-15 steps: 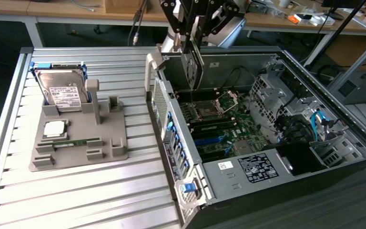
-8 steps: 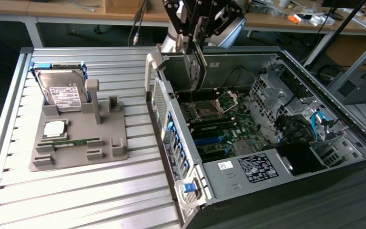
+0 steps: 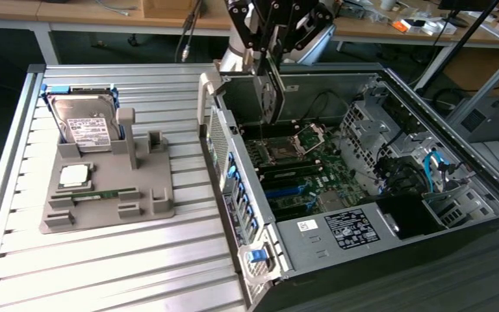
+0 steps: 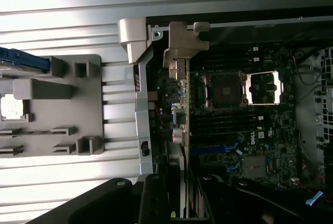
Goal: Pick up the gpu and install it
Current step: 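Pick up the gpu and move the gpu toward the slot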
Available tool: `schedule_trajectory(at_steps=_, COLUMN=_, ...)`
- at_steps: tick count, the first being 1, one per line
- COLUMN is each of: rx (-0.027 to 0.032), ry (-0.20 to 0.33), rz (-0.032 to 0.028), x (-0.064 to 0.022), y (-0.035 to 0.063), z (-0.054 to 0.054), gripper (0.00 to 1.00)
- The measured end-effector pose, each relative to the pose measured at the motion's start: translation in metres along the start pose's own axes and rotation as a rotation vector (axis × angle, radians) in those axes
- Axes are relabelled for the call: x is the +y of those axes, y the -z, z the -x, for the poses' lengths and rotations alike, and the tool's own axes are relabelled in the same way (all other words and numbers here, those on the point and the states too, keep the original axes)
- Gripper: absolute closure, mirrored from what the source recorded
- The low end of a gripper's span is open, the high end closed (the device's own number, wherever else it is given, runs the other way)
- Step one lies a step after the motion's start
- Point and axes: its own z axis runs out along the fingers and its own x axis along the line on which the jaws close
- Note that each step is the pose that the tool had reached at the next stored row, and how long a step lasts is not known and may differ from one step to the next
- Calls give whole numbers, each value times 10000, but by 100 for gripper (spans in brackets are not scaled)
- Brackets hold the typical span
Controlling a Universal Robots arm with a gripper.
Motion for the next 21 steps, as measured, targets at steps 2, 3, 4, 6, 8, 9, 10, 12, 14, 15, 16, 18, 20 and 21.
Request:
schedule_trajectory(at_steps=2, rx=0, ry=1, rz=0, x=-2, y=-5, z=10, gripper=73)
schedule_trajectory(at_steps=3, rx=1, ry=0, rz=-2, x=-3, y=-7, z=15, gripper=73)
schedule_trajectory(at_steps=4, rx=0, ry=0, rz=-1, x=-4, y=-11, z=19, gripper=73)
schedule_trajectory(at_steps=6, rx=0, ry=0, rz=0, x=-6, y=-16, z=29, gripper=73)
schedule_trajectory(at_steps=8, rx=0, ry=0, rz=0, x=-8, y=-20, z=38, gripper=73)
schedule_trajectory(at_steps=9, rx=0, ry=-1, rz=0, x=-8, y=-22, z=43, gripper=73)
schedule_trajectory(at_steps=10, rx=0, ry=0, rz=-1, x=-9, y=-24, z=48, gripper=73)
schedule_trajectory(at_steps=12, rx=1, ry=0, rz=-2, x=-11, y=-27, z=56, gripper=73)
schedule_trajectory(at_steps=14, rx=0, ry=-1, rz=0, x=-13, y=-31, z=65, gripper=73)
schedule_trajectory(at_steps=15, rx=0, ry=0, rz=1, x=-13, y=-33, z=70, gripper=73)
schedule_trajectory(at_steps=16, rx=0, ry=0, rz=0, x=-15, y=-34, z=77, gripper=73)
schedule_trajectory(at_steps=18, rx=0, ry=0, rz=-1, x=-17, y=-38, z=88, gripper=73)
schedule_trajectory(at_steps=20, rx=0, ry=0, rz=-1, x=-19, y=-42, z=102, gripper=73)
schedule_trajectory(at_steps=21, rx=-1, ry=0, rz=0, x=-20, y=-44, z=108, gripper=73)
